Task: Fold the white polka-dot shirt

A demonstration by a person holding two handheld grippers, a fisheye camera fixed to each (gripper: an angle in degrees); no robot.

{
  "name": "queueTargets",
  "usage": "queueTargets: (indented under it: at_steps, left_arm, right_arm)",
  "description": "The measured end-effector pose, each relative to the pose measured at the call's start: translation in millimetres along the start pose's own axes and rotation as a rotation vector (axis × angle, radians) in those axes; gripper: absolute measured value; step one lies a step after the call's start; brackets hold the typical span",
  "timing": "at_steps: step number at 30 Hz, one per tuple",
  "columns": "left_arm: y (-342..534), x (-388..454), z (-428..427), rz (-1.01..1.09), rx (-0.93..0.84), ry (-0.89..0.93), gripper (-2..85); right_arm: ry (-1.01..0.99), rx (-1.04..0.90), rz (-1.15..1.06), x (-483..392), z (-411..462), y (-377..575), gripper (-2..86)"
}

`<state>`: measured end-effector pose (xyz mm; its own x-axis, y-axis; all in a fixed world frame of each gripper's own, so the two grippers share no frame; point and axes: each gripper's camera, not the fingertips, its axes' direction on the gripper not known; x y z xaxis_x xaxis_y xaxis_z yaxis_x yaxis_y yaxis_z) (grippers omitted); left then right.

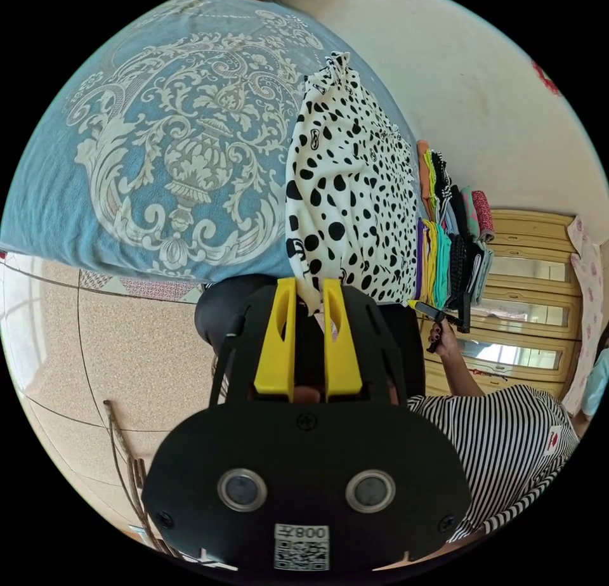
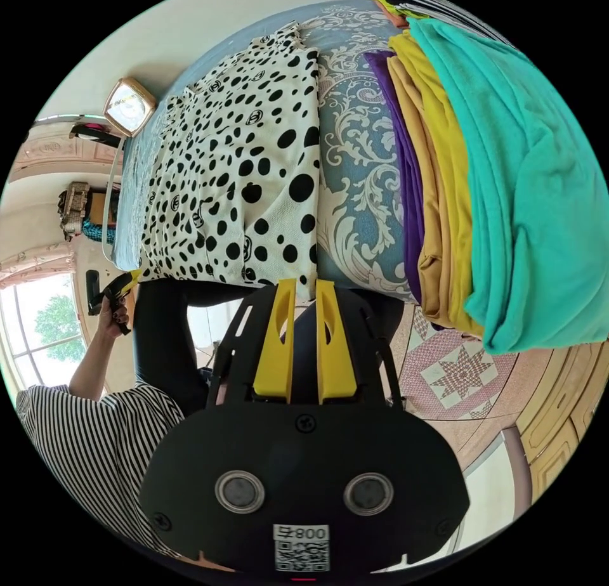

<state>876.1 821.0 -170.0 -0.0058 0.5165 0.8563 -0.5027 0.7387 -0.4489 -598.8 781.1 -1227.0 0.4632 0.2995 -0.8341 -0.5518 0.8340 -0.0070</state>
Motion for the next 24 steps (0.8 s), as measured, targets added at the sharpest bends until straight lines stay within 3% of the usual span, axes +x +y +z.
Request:
queueTargets:
  at_steps: [4,24]
  left_arm:
    - [-3,4,1,0.005,-0.031,-0.073,2.9]
    - [44,-1,-74,0.087,0.165,0.187,1.1]
  right_arm:
    - [0.030,0.001,0.020,8,1,4,3.3]
    - [-0.267,0.192,-0.103,67,-94,81,0.2]
